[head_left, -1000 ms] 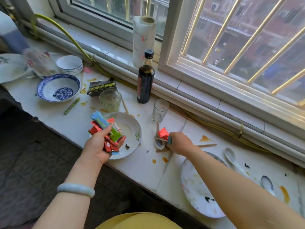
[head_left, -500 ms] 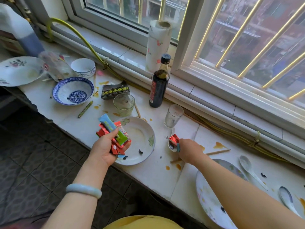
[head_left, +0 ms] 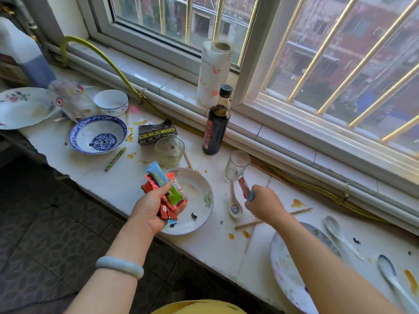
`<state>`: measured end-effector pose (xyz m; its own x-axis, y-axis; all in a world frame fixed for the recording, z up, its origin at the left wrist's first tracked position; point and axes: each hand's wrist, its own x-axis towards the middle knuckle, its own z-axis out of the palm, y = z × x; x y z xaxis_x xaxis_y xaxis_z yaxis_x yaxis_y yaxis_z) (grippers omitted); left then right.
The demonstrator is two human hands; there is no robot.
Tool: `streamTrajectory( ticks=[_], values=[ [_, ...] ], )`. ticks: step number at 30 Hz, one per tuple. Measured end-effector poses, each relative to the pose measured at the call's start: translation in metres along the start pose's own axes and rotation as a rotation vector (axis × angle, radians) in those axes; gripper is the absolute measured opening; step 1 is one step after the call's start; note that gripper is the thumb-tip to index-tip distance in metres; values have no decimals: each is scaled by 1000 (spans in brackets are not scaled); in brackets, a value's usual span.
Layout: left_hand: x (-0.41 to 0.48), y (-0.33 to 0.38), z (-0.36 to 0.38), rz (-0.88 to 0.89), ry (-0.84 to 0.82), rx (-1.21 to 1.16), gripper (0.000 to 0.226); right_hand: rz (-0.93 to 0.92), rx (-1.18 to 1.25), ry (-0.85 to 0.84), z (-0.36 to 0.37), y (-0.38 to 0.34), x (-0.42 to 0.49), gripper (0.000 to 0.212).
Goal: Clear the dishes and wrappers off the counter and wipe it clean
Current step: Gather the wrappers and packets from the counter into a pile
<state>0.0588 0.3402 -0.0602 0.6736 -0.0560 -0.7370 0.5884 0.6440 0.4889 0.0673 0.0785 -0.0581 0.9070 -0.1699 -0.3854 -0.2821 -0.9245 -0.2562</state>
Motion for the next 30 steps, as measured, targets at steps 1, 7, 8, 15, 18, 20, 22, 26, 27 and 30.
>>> streamTrajectory(
  ticks=[1,7,8,15,18,20,22,26,27,30],
  values=[
    [0,-1,1,-2,-9,4,17,-7,14,6,-3,-4,-3,8],
    [-7,-7,6,-4,-46,11,18,-51,352,-26,-17,-32,-29,7],
    [-11,-9,6,5,-45,6,19,-81,410,-47,-20,-39,-34,9],
    [-43,-27,-3,44,-43,-8,20,-221,649,-253,-37,-90,-62,13],
    [-57,-34,-11,67,-68,-33,19,-275,641,-316,-36,-103,-71,13],
    [-68,-40,-15,88,-100,-49,24,-325,609,-345,-33,-109,-78,11],
    [-78,-46,-20,117,-131,-50,31,-364,573,-396,-28,-114,-86,13],
    [-92,-56,-29,171,-91,-68,26,-421,463,-448,-13,-122,-95,6],
    [-96,-58,-32,178,-68,-76,21,-445,444,-451,-9,-124,-98,3],
    [-106,-65,-44,203,-18,-100,17,-519,386,-463,2,-130,-105,5]
  ],
)
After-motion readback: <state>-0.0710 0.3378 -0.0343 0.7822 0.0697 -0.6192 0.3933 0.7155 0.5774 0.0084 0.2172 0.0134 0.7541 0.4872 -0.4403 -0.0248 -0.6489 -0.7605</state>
